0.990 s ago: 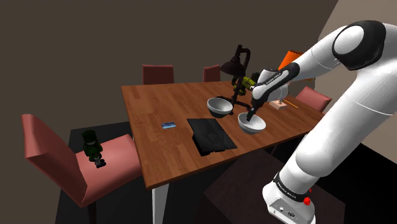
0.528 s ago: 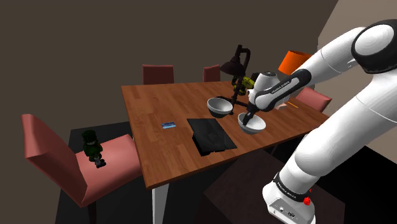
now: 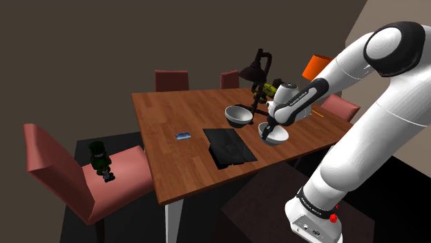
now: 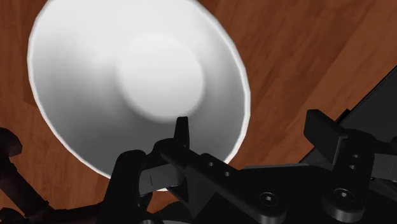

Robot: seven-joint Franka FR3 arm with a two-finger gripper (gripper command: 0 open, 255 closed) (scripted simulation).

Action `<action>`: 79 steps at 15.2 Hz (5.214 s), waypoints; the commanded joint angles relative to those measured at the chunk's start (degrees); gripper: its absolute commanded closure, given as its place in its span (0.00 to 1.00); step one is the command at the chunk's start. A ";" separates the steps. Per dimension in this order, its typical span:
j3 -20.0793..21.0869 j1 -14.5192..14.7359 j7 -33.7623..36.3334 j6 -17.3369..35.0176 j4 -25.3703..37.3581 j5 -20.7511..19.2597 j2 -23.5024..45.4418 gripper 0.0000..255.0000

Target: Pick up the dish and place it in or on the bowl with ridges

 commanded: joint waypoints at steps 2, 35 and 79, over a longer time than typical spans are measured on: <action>-0.02 0.02 -0.03 0.16 0.01 0.06 0.16 0.00; 3.51 -0.84 -1.22 -21.58 3.95 -0.24 -17.96 1.00; 10.00 9.48 -1.74 -32.87 47.99 21.93 17.64 1.00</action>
